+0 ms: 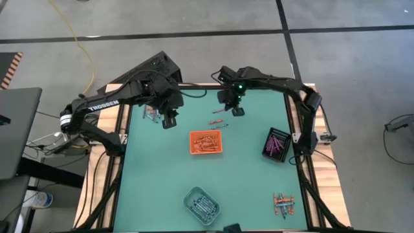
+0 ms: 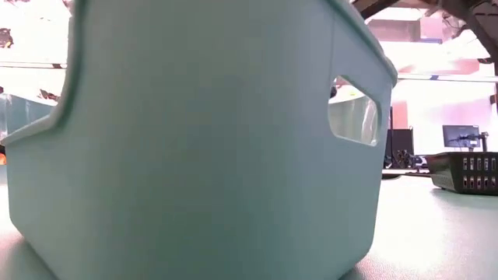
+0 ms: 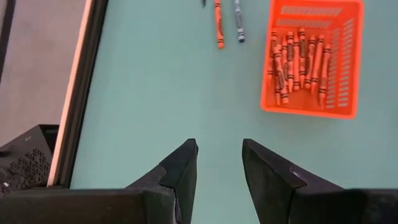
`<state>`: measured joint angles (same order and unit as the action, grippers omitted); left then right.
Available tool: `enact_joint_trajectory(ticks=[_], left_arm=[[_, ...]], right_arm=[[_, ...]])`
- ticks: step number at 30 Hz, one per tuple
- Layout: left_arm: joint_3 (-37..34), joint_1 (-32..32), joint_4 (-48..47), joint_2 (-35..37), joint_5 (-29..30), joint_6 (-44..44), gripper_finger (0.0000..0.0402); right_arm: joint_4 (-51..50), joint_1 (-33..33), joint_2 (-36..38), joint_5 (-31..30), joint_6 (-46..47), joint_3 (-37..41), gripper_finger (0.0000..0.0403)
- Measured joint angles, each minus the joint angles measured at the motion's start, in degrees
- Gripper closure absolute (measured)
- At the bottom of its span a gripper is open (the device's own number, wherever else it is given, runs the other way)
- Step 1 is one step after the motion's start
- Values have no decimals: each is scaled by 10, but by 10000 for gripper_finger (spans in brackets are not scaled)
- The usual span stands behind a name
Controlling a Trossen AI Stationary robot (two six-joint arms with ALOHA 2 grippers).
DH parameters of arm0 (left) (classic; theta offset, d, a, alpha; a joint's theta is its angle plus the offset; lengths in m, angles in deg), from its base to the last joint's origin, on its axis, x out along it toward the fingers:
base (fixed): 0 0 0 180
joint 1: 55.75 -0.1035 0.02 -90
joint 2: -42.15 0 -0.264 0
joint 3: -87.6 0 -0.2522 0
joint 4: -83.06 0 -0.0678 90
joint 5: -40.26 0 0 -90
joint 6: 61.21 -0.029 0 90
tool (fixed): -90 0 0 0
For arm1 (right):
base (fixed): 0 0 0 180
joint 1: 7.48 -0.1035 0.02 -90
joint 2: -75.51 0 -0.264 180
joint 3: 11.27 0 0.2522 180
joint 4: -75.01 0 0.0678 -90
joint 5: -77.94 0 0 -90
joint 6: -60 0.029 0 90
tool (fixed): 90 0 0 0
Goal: Sort crayons
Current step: Put the purple crayon into the black bin
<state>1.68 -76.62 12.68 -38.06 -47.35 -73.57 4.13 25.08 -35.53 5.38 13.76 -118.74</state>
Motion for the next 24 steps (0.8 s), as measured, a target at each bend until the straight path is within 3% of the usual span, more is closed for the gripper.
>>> enact_joint_trajectory(ticks=[6, 13, 24], left_arm=[[-12, 37, 1, 0, 0, 9, 284], [-114, 84, 46, 0, 0, 26, 284], [-212, 164, 142, 0, 32, 61, 284]], right_arm=[[-92, -41, 65, -15, 30, 0, 402], [-177, -101, 136, -39, 88, 11, 403], [-199, -188, 276, -76, 238, 157, 403]])
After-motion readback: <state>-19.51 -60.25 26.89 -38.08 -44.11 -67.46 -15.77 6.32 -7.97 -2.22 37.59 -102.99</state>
